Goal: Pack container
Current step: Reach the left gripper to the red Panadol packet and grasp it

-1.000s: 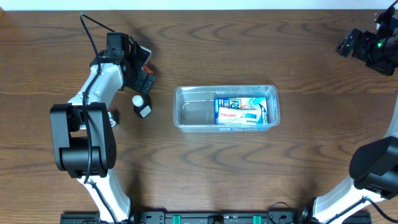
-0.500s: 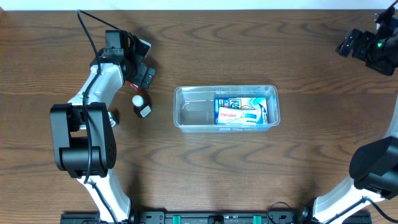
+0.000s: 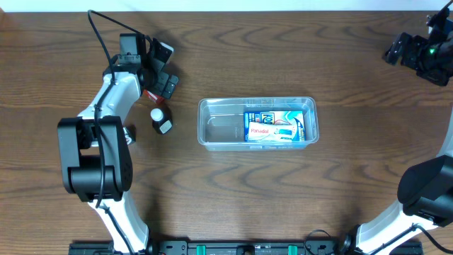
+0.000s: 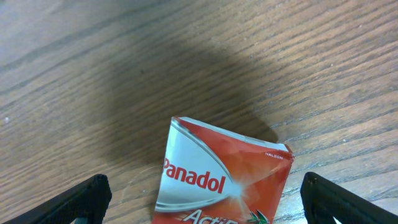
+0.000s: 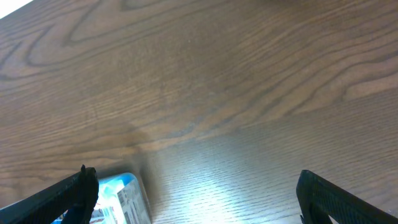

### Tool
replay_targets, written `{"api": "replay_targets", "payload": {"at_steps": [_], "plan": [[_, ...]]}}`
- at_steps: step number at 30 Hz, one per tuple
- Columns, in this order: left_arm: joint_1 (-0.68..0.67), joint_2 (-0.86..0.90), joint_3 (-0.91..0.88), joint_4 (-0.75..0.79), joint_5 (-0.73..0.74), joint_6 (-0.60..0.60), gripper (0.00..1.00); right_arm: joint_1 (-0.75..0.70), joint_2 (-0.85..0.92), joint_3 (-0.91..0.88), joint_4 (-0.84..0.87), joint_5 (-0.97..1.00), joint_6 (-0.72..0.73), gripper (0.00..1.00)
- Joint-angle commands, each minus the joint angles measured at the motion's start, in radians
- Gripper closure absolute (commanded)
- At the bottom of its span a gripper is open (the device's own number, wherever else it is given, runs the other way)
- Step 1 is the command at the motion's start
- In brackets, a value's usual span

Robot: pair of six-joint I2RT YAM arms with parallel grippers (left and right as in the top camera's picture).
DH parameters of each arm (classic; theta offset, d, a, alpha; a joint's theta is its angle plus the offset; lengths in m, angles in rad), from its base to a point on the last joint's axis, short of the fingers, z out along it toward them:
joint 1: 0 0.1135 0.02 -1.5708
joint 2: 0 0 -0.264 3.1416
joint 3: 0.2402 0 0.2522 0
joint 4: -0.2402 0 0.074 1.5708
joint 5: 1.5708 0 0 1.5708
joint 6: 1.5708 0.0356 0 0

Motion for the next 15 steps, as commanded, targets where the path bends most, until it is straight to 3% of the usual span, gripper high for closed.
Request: {"api": "replay_targets", "payload": {"at_steps": [1,11,15], "plan": [[0.005,0.047,0.012,0.001,0.016,0.020,0.02,-0.005,-0.024,0.013,0.002,-0.004,0.007,0.01],[0.005,0.087,0.012,0.016,0.013,0.039,0.02,-0.005,-0.024,0.013,0.003,-0.004,0.007,0.01],[0.005,0.087,0.012,0.023,0.009,0.038,0.16,-0.005,-0.024,0.013,0.002,-0.004,0.007,0.01]]}}
